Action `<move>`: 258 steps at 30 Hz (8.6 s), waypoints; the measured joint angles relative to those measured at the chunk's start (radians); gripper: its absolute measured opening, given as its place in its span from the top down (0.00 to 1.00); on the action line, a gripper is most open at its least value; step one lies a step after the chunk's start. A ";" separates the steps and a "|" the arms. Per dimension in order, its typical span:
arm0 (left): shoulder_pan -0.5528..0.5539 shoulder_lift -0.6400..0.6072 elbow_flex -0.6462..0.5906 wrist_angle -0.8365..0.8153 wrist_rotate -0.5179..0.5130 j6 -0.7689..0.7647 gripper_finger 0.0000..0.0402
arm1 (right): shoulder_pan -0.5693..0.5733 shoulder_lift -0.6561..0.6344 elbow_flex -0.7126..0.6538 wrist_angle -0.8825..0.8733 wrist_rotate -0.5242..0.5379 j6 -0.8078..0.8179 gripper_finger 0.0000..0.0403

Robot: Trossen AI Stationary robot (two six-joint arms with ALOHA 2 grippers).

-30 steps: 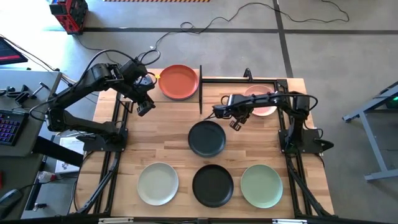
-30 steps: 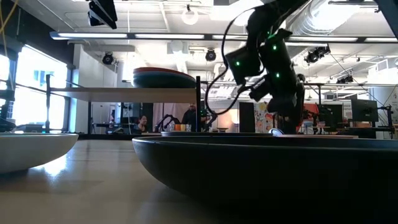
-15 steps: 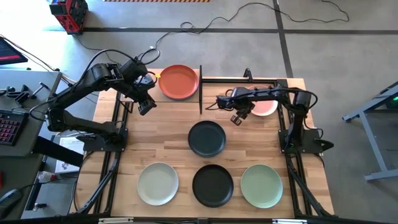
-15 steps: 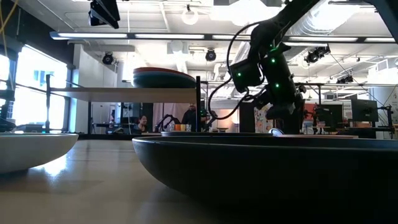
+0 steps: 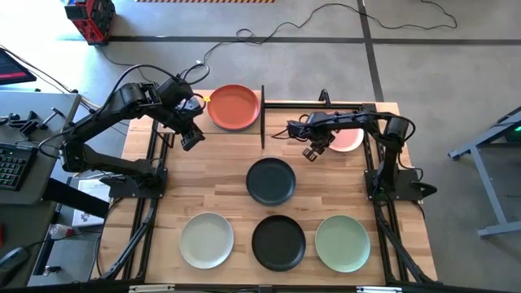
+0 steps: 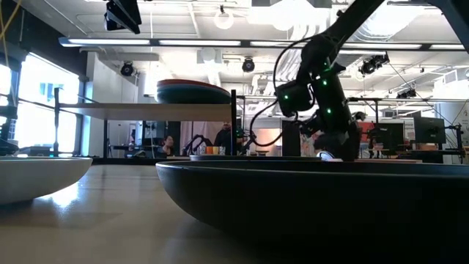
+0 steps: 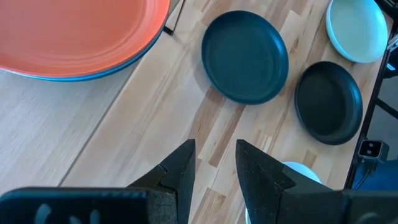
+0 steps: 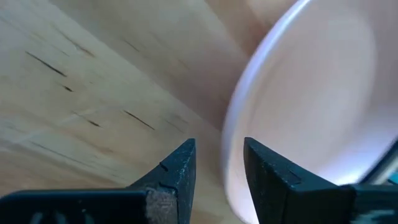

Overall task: Place and stack plates onto a shelf
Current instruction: Stack the peach plate on top of the orange plate on the shelf

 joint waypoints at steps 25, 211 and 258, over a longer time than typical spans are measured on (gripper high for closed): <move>0.000 0.000 0.000 0.002 -0.047 0.000 0.74 | -0.059 0.000 -0.025 -0.031 -0.011 -0.018 0.99; 0.151 0.187 0.000 0.180 -0.230 -0.576 0.99 | 0.621 0.079 1.083 -0.502 0.129 -0.740 0.64; 0.370 0.327 0.000 0.316 -0.215 -0.278 0.84 | 0.478 0.079 1.083 -0.411 0.124 -0.643 0.64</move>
